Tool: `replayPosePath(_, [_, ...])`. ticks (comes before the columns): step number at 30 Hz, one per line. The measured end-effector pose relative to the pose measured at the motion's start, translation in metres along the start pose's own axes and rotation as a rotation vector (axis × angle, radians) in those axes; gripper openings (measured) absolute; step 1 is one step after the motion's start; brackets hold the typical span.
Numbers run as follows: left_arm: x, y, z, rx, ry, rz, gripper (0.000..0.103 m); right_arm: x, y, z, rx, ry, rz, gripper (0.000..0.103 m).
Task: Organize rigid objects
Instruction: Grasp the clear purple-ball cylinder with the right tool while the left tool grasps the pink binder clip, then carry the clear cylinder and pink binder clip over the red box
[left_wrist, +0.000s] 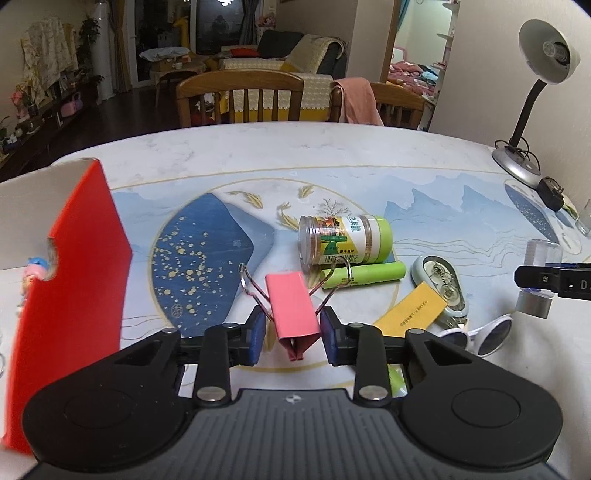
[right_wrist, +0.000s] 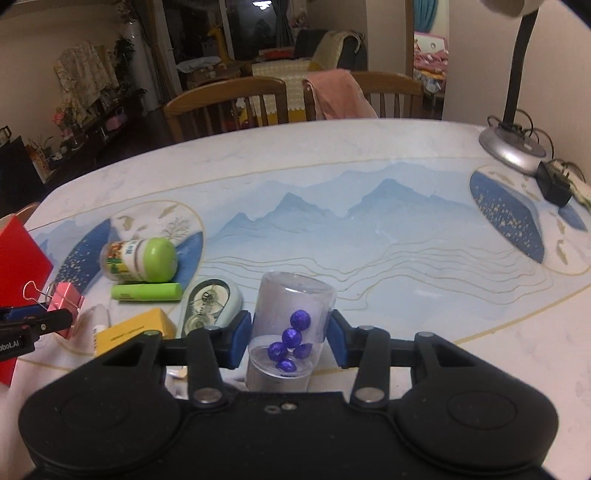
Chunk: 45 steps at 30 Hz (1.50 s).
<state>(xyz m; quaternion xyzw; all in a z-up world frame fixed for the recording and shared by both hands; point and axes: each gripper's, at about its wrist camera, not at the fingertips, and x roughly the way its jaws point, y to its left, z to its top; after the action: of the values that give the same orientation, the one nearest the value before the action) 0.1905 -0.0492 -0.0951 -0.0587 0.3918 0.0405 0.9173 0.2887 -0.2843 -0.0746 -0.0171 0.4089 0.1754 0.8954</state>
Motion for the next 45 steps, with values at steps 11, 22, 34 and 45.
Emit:
replayPosePath(11, [-0.057, -0.005, -0.002, -0.035, -0.057, -0.004, 0.031, -0.053, 0.006, -0.007, -0.047, -0.041, 0.071, 0.043])
replayPosePath(22, [-0.127, 0.018, -0.002, -0.085, -0.119, 0.014, 0.031, -0.104, 0.045, 0.003, -0.13, -0.083, 0.212, 0.043])
replayPosePath(34, [-0.158, 0.089, 0.001, -0.11, -0.131, 0.035, 0.031, -0.118, 0.127, 0.009, -0.189, -0.11, 0.317, 0.043])
replayPosePath(45, [-0.18, 0.194, 0.023, -0.119, -0.172, 0.071, 0.031, -0.095, 0.228, 0.024, -0.237, -0.105, 0.365, 0.043])
